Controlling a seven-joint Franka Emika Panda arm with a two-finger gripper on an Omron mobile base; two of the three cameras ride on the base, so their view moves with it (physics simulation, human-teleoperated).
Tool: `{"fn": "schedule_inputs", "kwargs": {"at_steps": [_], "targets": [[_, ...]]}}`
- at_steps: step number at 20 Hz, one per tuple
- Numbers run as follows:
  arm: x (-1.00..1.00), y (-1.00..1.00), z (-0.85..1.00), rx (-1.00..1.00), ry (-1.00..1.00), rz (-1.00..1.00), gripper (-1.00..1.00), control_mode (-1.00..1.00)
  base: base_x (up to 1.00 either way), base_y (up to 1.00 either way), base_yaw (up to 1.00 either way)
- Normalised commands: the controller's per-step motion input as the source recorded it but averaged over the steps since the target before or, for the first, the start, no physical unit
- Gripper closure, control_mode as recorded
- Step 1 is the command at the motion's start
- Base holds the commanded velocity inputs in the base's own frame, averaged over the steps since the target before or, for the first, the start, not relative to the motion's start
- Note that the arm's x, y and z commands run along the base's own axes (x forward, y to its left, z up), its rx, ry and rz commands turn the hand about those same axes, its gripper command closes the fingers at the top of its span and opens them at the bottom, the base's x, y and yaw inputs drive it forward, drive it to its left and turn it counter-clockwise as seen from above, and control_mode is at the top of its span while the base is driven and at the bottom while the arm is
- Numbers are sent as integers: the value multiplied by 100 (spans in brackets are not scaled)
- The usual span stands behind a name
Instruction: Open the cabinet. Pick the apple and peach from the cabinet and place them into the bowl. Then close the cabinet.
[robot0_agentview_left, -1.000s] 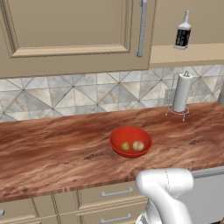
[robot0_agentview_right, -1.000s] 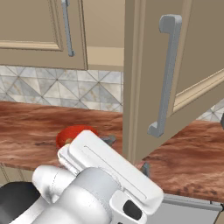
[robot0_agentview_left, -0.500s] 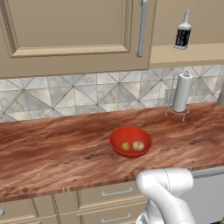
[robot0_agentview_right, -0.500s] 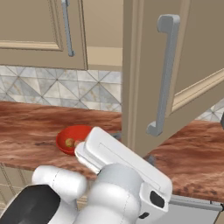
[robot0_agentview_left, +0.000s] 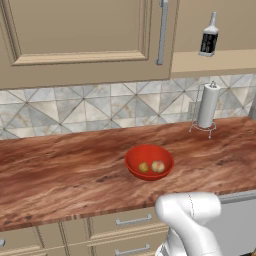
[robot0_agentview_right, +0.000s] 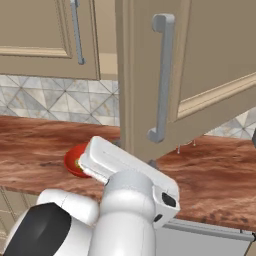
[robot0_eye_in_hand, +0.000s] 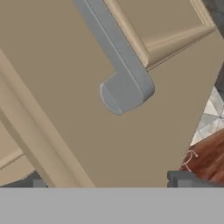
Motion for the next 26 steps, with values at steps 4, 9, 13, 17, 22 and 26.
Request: {"fn": "schedule_inputs", "kwargs": {"at_steps": [4,9,13,17,22,26], "targets": [[100,30,-23,0,-9,0,-100,-100,0,0,0],[100,6,-14,8,-4,0,-100,-100,0,0,0],[100,0,-6,18,0,0,-100,-100,0,0,0],[100,0,0,24,0,1,-100,-100,0,0,0],[100,-4,-1,26,0,6,-100,-100,0,0,0],[100,-19,0,31,-1,17,-100,-100,0,0,0]]}}
